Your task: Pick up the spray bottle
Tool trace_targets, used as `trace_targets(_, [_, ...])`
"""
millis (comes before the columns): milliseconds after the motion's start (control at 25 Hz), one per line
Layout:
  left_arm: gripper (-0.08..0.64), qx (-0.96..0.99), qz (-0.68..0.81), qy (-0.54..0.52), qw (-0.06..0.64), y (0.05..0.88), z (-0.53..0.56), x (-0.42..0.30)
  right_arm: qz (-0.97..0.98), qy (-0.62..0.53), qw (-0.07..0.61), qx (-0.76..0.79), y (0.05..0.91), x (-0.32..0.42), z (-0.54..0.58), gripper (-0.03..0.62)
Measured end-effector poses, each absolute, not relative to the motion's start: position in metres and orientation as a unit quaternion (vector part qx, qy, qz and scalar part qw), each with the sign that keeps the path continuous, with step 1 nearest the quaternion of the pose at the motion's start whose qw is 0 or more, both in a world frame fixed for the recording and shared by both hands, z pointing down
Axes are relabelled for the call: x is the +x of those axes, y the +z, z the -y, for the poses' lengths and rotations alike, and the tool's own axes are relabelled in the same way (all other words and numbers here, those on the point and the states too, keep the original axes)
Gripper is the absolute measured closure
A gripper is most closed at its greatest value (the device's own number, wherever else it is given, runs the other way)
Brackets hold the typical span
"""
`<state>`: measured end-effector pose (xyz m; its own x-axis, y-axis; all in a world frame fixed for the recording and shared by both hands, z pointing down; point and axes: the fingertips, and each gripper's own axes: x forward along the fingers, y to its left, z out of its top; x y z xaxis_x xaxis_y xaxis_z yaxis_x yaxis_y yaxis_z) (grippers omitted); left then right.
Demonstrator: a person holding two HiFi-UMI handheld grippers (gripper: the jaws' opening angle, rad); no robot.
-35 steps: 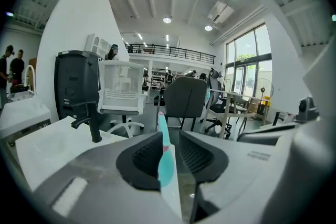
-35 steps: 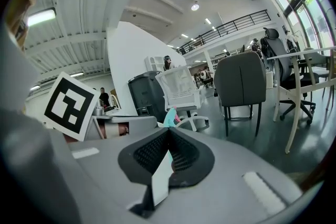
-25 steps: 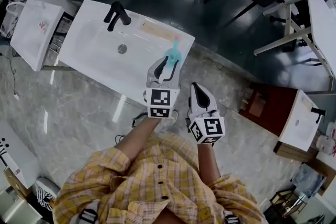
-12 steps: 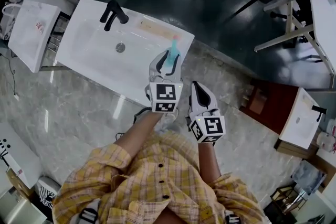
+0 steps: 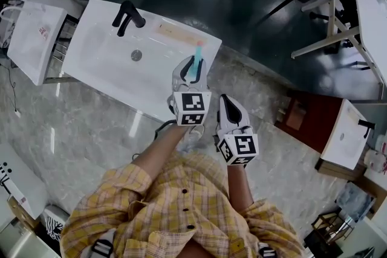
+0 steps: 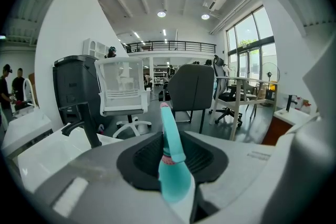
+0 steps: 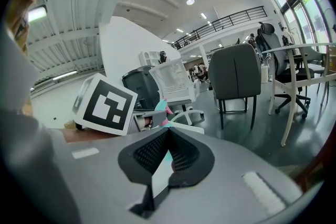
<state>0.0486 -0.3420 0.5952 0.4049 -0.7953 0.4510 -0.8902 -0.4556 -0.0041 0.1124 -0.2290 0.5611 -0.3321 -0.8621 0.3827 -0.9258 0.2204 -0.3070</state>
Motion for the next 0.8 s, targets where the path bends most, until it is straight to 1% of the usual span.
trace_targets(120, [0.477,0.828,0.510,0.197,0.124,0.601,0.341,0.049,0.776,0.245,0.066,0.577,0.561,0.114,0.229,0.592])
trace_targets(800, [0.476,0.835,0.507,0.183,0.111,0.575,0.331,0.038,0.779,0.230,0.058,0.580,0.545,0.111,0.217,0.592])
